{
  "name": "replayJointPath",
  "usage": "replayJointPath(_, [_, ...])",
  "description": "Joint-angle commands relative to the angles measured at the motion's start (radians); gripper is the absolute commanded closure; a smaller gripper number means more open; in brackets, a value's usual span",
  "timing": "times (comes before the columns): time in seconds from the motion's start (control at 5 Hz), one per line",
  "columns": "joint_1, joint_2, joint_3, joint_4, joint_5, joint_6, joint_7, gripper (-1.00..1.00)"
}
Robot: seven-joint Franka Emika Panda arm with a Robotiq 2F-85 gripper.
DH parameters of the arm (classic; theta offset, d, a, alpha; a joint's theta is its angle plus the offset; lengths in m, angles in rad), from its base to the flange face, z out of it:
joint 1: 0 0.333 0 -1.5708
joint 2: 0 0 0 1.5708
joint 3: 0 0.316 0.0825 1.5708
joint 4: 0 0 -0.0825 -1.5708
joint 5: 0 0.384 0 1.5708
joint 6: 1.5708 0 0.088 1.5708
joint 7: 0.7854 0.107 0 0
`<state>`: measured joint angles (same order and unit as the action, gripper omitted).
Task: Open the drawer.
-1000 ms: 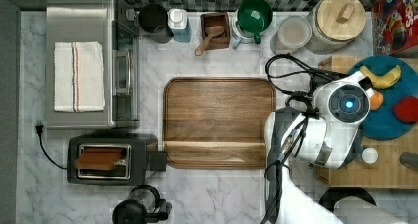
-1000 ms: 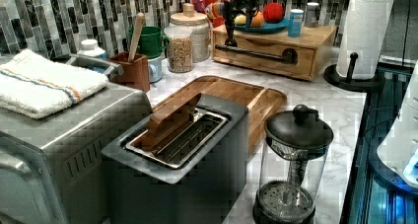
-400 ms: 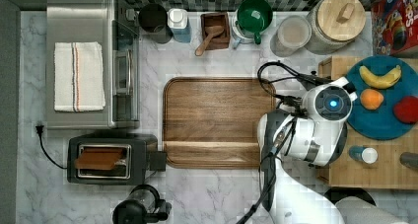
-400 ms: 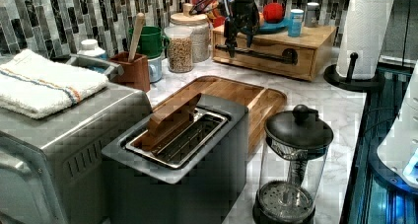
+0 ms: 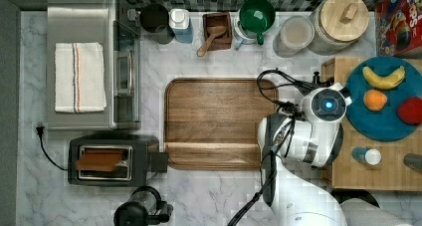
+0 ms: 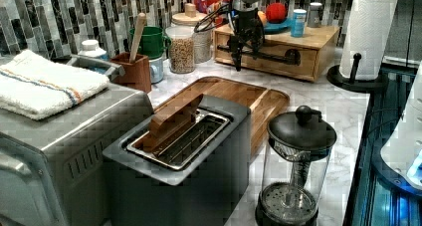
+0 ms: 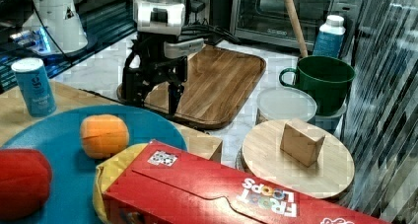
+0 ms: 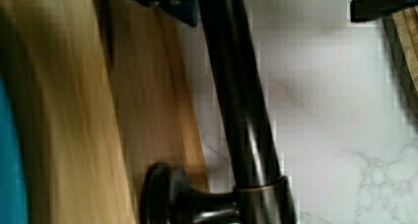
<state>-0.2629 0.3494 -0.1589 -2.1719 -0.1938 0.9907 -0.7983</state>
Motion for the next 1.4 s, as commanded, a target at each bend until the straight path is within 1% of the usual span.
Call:
replayJointPath(0.2, [0.103,-0.076,0.073,-0.061,0.032,0.014,0.134,-1.00])
replayJointPath(0.4, [0.161,-0.049,0.074,-0.075,-0.009,0.057,0.230,-1.00])
replayJointPath(0.6, [0.191,0.003,0.087,-0.087,-0.041,0.148,0.282,-1.00])
replayJointPath(0.8, [0.218,-0.013,0.126,-0.103,-0.041,0.125,0.372,-1.00])
replayJointPath(1.0, [0.258,-0.043,0.148,-0.115,-0.022,0.080,0.434,-1.00])
replayJointPath(1.2, [0.271,-0.065,0.190,-0.117,0.005,0.039,0.473,-1.00])
replayJointPath(1.4, [0.284,-0.057,0.227,-0.103,0.023,0.039,0.513,-1.00])
